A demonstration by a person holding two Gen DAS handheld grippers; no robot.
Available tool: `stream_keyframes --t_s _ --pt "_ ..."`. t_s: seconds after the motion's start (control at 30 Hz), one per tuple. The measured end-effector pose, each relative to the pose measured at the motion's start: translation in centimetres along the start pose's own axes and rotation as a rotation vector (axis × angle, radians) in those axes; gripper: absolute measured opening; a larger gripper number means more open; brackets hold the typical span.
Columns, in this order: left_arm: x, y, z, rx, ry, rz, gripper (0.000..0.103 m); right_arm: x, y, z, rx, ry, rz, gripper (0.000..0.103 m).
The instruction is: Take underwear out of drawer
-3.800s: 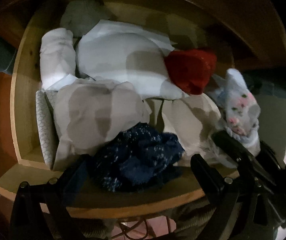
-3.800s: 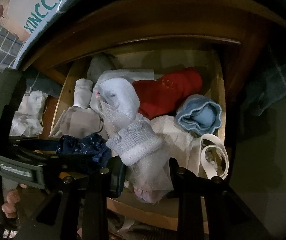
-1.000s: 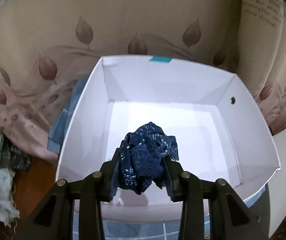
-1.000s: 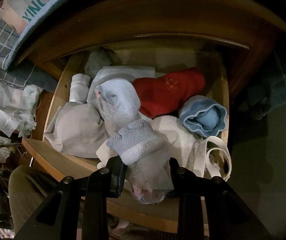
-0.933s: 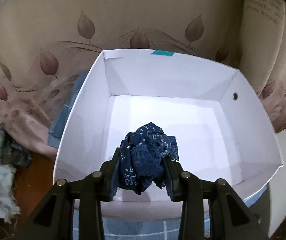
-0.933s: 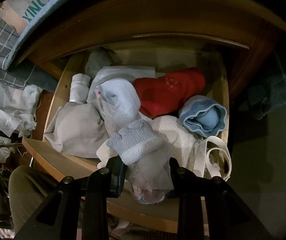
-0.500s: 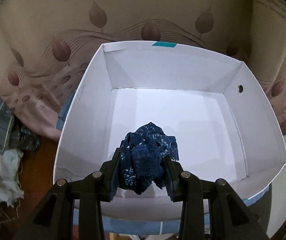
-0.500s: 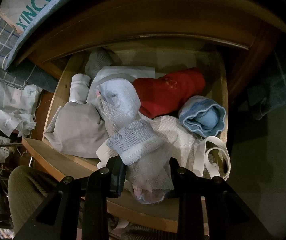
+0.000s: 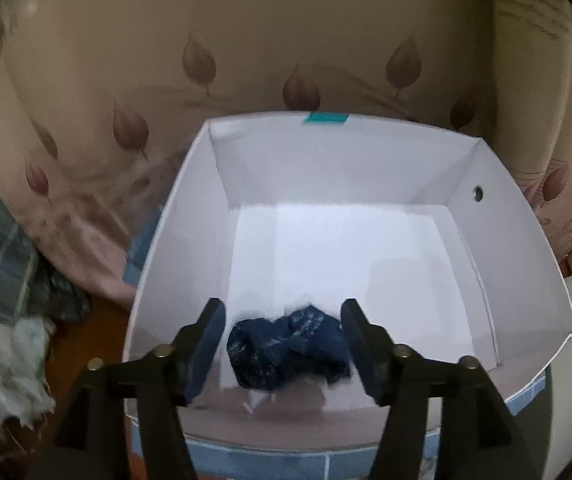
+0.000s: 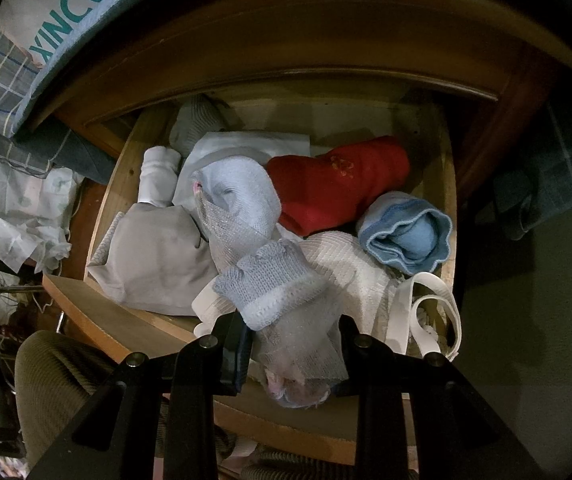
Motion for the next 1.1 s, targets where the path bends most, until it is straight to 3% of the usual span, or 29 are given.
stream_keyframes --t_s 0.27,0.5,0.77,1.1 --pt "1.3 -3.6 1.1 -0.008 -0.031 -0.076 0.069 0.0 0.1 0.2 -0.013 -0.014 0.002 0.027" --pt "-0.6 -7.9 2.9 0.000 -0.043 -0.135 0.069 -0.1 -0.1 0.5 -0.035 -0.035 -0.005 0.027" --pt "-8.6 -10.3 4.9 0.067 -0.067 -0.140 0.069 -0.2 -0.2 0.9 -0.070 -0.064 -0.011 0.027" --pt "-21.9 -6.3 5.9 0.116 -0.188 0.020 0.069 -0.2 -0.9 1.8 -0.101 -0.102 -0.042 0.027"
Point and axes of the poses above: each gripper's, at about its wrist camera, not at the fingertips, and y roughly the way its jaws point, z to its left, x to its top, the point moved 2 cm from there along y, roughly the way its jaws point, and after that the axes turned 9 degrees about -z, right-handed, at the moved point
